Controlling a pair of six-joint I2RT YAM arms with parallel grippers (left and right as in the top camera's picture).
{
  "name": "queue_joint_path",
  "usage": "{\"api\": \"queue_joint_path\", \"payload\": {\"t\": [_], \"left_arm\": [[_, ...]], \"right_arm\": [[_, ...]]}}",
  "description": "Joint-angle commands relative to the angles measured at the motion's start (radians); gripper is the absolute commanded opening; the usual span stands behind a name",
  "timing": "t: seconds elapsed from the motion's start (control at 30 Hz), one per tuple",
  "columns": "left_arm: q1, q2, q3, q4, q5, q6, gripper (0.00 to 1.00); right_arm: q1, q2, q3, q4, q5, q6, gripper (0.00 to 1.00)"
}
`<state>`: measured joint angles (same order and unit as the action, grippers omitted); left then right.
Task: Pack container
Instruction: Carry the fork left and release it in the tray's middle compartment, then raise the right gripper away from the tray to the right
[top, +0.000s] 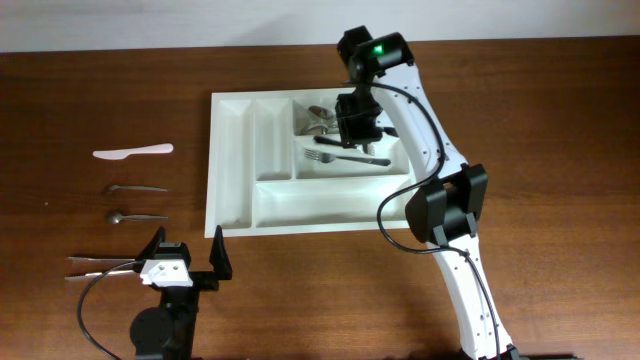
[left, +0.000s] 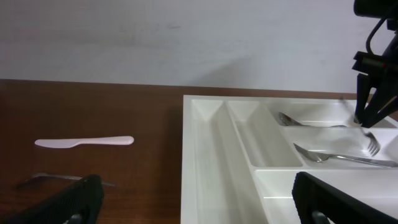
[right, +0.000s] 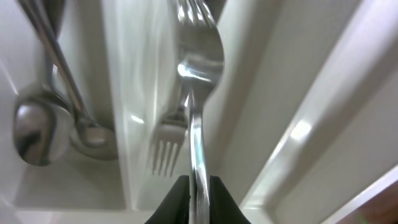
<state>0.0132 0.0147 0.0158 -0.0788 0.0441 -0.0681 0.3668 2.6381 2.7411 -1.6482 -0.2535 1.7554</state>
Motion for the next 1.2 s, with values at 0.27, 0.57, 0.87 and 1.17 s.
{"api": "queue_joint_path", "payload": {"t": [0.27, 0.57, 0.87, 1.17], "left_arm": [[0.001, -0.009, -0.006, 0.000, 0.000, 0.016, 0.99], [0.001, -0.009, -0.006, 0.000, 0.000, 0.016, 0.99], [0.001, -0.009, -0.006, 0.000, 0.000, 0.016, 0.99], [0.001, -0.009, -0.006, 0.000, 0.000, 0.016, 0.99]], "right_arm": [[0.011, -0.043, -0.054, -0.018, 0.055, 0.000, 0.43], [-0.073, -0.046, -0.025, -0.016, 0.284, -0.277, 0.71], [-0.325, -0.047, 0.233, -0.013, 0.435, -1.075, 0.68], [-0.439, -0.049, 0.341, -0.051, 0.386, -1.741, 0.64]]}}
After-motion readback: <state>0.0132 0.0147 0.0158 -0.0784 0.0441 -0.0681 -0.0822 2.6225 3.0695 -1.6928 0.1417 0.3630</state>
